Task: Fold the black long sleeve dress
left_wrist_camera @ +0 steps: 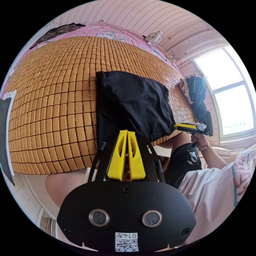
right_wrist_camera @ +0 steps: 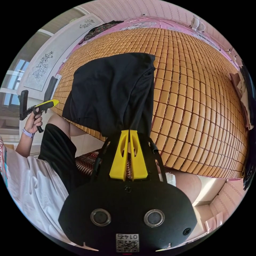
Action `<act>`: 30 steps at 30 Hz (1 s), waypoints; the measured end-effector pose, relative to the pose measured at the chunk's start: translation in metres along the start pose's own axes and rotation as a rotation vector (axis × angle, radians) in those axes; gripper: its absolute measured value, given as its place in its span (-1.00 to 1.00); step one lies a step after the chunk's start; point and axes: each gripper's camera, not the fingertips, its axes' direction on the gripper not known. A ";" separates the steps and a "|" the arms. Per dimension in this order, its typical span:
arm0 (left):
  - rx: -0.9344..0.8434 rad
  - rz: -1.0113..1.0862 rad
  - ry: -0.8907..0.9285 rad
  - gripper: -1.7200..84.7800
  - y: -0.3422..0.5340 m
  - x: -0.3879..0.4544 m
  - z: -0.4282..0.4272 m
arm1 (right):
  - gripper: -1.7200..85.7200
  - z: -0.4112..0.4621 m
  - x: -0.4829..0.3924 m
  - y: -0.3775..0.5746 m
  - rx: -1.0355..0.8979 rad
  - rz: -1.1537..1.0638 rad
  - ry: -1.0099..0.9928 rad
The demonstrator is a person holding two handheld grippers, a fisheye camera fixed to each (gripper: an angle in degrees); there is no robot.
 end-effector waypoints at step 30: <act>-0.094 0.125 -0.297 -0.97 0.002 0.056 0.058 | -0.96 0.034 -0.045 -0.020 0.011 0.040 -0.043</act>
